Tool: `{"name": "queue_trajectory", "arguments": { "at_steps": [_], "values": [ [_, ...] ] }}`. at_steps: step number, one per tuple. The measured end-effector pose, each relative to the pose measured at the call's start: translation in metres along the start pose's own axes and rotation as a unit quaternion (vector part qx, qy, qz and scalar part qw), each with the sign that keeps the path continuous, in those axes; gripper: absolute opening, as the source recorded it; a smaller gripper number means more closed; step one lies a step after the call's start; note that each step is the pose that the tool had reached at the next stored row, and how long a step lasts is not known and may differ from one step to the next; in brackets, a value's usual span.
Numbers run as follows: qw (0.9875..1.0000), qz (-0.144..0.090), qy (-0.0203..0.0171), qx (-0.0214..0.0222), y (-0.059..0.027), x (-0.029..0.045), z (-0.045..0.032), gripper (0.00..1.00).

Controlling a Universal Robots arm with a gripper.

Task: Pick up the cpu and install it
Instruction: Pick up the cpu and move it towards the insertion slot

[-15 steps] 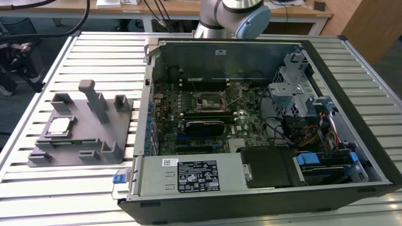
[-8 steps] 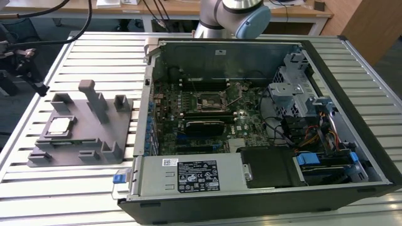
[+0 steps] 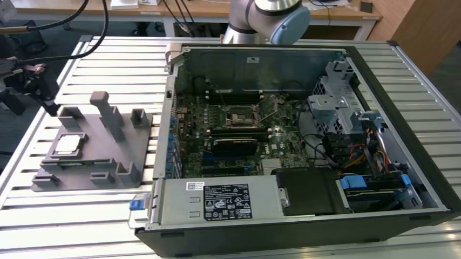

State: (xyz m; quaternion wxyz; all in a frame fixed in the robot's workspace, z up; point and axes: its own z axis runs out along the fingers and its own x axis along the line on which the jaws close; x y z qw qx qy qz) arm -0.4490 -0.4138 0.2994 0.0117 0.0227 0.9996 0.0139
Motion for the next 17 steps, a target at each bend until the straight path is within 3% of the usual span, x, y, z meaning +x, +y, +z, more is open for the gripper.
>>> {"name": "queue_trajectory", "arguments": {
  "at_steps": [2,3,5,6,12,17],
  "values": [
    [1.0000,-0.001,0.0007,0.0000,-0.0001,0.0001,0.0036,0.65],
    [1.0000,-0.002,0.0012,0.0000,-0.0002,0.0001,0.0055,0.71],
    [1.0000,-0.002,0.0017,0.0000,-0.0003,0.0002,0.0092,0.71],
    [1.0000,-0.002,0.0017,0.0004,-0.0004,0.0003,0.0110,0.78],
    [1.0000,-0.007,0.0019,0.0008,-0.0006,0.0007,0.0218,0.78],
    [0.9994,-0.034,0.0026,0.0002,-0.0008,0.0010,0.0309,0.78]
  ]
}}
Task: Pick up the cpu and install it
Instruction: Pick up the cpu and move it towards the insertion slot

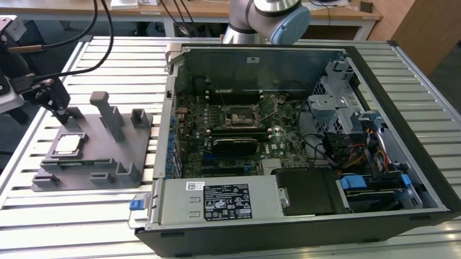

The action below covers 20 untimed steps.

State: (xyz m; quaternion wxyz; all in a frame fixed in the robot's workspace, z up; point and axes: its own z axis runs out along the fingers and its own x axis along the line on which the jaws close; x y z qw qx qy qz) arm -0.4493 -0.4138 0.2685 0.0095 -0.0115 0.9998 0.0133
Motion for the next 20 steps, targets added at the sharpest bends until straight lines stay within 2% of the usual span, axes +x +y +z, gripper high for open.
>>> {"name": "queue_trajectory", "arguments": {
  "at_steps": [11,20],
  "values": [
    [1.0000,-0.003,0.0001,0.0003,-0.0005,0.0003,0.0179,0.78],
    [1.0000,-0.003,0.0009,0.0003,0.0005,-0.0005,0.0269,0.78]
  ]
}}
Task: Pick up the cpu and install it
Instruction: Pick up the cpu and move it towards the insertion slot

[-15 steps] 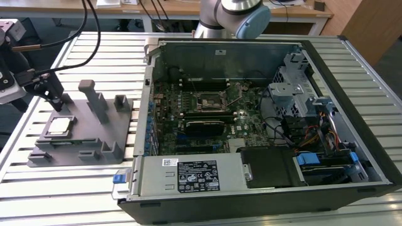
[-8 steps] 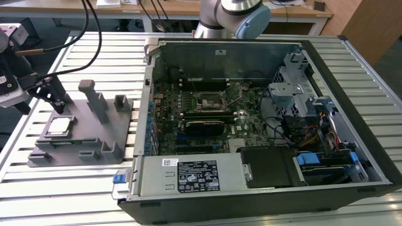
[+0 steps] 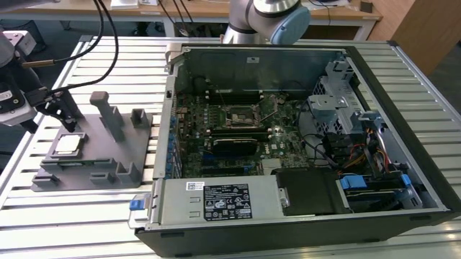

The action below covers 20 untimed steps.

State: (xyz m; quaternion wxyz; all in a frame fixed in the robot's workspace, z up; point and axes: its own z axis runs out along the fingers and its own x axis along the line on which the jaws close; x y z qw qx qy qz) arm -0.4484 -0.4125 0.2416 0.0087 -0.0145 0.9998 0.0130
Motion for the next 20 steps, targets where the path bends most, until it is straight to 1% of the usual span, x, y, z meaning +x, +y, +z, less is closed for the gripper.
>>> {"name": "queue_trajectory", "arguments": {
  "at_steps": [4,13,17,20],
  "values": [
    [1.0000,0.000,0.0001,0.0000,0.0008,0.0001,0.0058,0.78],
    [1.0000,0.000,0.0001,0.0000,0.0022,0.0003,0.0213,0.78],
    [0.9999,-0.011,0.0004,-0.0001,0.0021,0.0008,0.0261,0.78],
    [0.9999,-0.011,0.0005,0.0006,0.0021,0.0012,0.0314,0.78]
  ]
}}
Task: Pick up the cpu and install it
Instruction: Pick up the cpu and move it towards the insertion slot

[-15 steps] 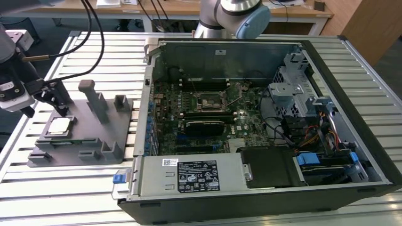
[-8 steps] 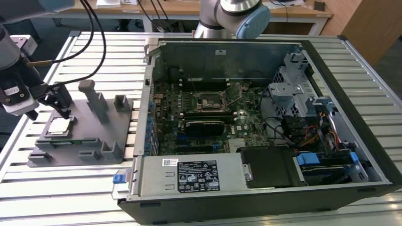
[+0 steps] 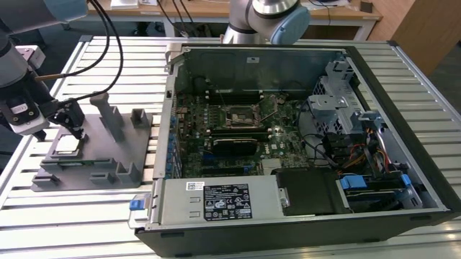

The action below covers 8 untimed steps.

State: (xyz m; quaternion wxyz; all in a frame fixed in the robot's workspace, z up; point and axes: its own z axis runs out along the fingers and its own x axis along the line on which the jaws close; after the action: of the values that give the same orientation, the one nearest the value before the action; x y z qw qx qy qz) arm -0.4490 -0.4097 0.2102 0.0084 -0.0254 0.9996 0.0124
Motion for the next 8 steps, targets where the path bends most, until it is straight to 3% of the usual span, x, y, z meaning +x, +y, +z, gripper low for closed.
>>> {"name": "queue_trajectory", "arguments": {
  "at_steps": [8],
  "values": [
    [1.0000,-0.002,0.0000,0.0005,0.0001,0.0005,0.0123,0.78]
  ]
}}
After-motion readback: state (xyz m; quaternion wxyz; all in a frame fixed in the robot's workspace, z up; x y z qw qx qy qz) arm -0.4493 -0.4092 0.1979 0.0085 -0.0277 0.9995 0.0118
